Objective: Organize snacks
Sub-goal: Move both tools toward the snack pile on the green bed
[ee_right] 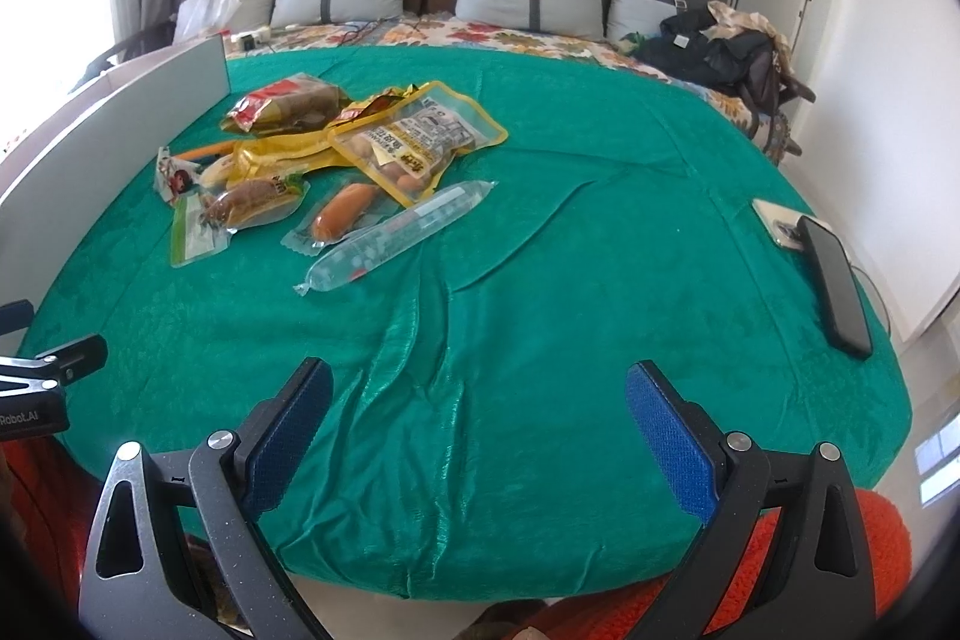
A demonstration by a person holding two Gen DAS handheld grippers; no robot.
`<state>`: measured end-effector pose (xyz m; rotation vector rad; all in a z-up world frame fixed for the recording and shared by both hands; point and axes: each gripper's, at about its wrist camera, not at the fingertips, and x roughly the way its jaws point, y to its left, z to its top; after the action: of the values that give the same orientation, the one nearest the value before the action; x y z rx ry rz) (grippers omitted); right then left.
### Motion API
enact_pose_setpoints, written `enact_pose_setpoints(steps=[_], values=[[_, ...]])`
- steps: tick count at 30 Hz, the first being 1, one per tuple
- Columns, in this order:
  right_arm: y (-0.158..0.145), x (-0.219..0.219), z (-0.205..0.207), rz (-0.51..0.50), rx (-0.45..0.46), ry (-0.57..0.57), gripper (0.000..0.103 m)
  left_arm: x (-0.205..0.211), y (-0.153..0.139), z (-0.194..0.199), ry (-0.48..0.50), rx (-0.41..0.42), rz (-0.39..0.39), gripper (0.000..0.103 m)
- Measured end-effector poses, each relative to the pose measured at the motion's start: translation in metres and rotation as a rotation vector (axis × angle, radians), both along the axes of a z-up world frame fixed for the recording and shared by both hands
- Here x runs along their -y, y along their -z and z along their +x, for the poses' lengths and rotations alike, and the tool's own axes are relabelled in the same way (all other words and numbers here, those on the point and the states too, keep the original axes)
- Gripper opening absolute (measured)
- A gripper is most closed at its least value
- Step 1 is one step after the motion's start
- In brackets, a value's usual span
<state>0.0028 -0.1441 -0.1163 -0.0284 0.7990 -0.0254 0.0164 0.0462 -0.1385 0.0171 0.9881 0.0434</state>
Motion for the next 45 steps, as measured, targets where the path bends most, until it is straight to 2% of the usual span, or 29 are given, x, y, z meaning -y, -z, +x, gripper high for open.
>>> enact_pose_setpoints(steps=[8, 17, 26, 32, 34, 40, 45], values=[[0.003, -0.001, 0.001, -0.004, -0.016, -0.005, 0.1, 0.001, 0.003, 0.001, 0.01, -0.015, -0.002, 0.103], [0.005, -0.002, 0.003, -0.007, -0.03, -0.011, 0.1, 0.001, 0.009, 0.003, 0.027, -0.054, -0.051, 0.103], [0.008, -0.001, 0.005, -0.005, -0.042, -0.011, 0.1, 0.005, 0.012, 0.005, 0.042, -0.062, -0.025, 0.103], [0.015, -0.002, 0.008, 0.001, -0.071, -0.019, 0.1, -0.001, 0.026, 0.028, 0.024, -0.094, -0.009, 0.103], [0.017, -0.002, 0.011, 0.003, -0.078, -0.02, 0.1, -0.007, 0.028, 0.034, 0.018, -0.099, -0.049, 0.103], [0.034, -0.007, 0.036, -0.004, -0.127, -0.051, 0.1, -0.01, 0.03, 0.04, 0.02, -0.062, -0.057, 0.103], [0.042, -0.011, 0.035, 0.02, -0.142, -0.085, 0.1, -0.011, 0.031, 0.038, 0.03, -0.037, -0.054, 0.103]])
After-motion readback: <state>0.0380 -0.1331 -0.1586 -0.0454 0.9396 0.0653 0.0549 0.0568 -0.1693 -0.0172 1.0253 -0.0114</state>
